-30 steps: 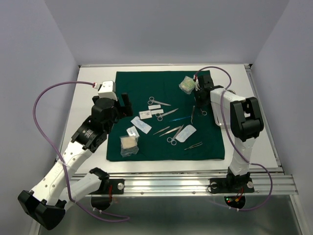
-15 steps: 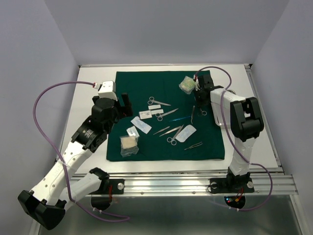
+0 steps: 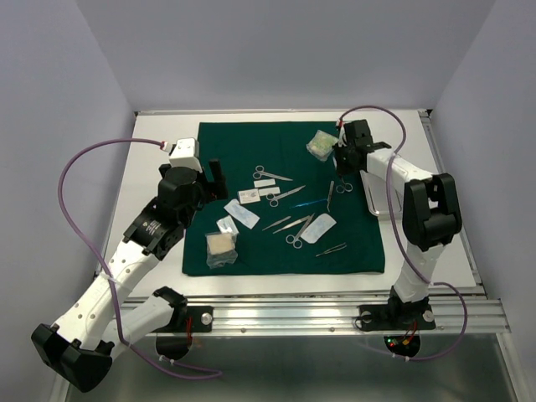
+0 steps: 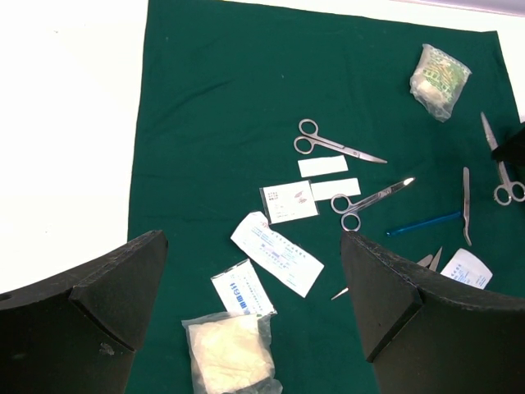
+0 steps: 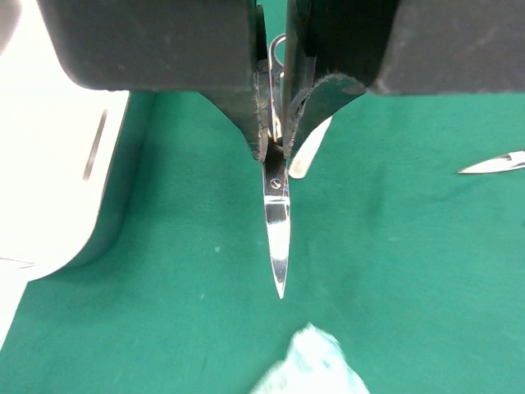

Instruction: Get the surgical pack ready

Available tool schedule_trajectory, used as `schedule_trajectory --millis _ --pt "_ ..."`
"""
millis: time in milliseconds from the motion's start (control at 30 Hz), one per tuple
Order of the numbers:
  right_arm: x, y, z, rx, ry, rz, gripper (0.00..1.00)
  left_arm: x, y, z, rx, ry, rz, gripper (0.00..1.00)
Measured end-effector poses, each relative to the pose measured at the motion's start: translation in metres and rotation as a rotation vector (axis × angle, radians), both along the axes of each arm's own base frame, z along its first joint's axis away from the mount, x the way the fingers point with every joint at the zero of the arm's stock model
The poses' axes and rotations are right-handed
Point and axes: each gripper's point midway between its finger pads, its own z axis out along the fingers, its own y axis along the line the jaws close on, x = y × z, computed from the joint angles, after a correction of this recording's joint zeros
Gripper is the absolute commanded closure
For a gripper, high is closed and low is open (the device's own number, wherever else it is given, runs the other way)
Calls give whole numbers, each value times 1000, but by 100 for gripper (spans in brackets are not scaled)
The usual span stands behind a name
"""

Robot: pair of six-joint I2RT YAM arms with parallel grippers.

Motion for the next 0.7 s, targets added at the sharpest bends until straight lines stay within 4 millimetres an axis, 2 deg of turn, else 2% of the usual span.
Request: schedule_trajectory --millis 167,367,533,700 --pt "7 3 36 36 -78 -5 99 0 0 0 0 0 0 1" --pt "10 -9 47 56 -97 -37 99 0 0 0 3 0 0 1" --pt "9 -45 65 90 -124 -105 99 0 1 0 12 -2 0 1" --pt "2 -97 88 93 -178 -213 99 1 1 -1 23 -1 -3 1"
